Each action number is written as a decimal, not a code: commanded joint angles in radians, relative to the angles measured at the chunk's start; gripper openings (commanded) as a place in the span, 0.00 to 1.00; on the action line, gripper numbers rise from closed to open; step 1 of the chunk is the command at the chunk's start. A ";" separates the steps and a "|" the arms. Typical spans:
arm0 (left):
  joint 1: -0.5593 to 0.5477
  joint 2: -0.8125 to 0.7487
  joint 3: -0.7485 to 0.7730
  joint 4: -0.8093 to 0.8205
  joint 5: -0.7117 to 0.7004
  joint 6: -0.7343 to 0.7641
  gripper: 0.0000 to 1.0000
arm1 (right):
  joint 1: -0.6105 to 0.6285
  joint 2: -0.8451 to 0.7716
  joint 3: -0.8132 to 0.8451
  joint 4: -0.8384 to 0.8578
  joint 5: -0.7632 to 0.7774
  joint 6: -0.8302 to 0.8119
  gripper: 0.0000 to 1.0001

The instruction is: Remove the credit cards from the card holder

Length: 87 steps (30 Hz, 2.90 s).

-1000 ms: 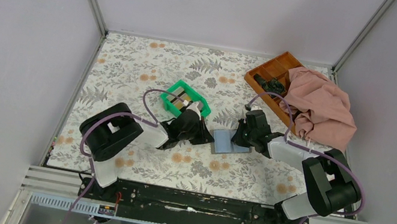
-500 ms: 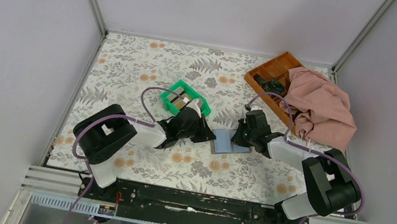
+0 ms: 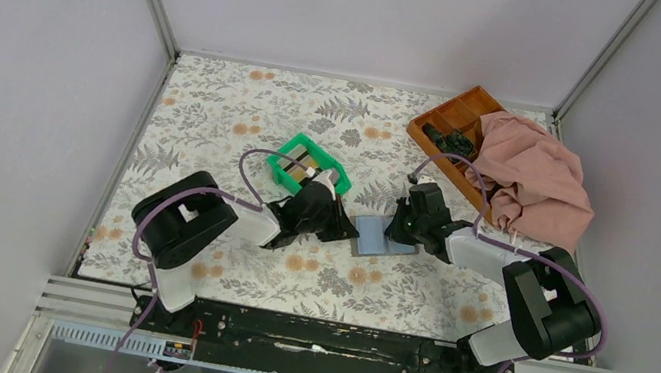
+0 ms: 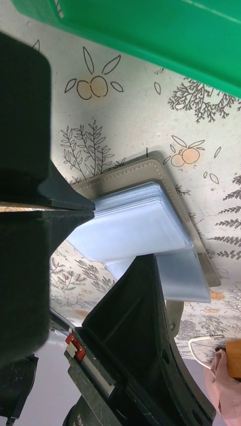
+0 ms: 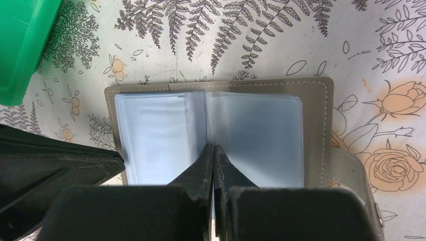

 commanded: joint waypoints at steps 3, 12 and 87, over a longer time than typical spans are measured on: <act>-0.006 0.005 0.033 0.066 0.023 -0.012 0.00 | 0.011 0.045 -0.027 -0.041 -0.025 0.002 0.00; -0.007 0.024 0.033 0.078 0.027 -0.020 0.00 | 0.011 0.047 -0.027 -0.039 -0.027 0.001 0.00; -0.021 0.182 0.156 0.319 0.102 -0.157 0.00 | 0.040 -0.020 -0.133 -0.014 -0.120 0.044 0.00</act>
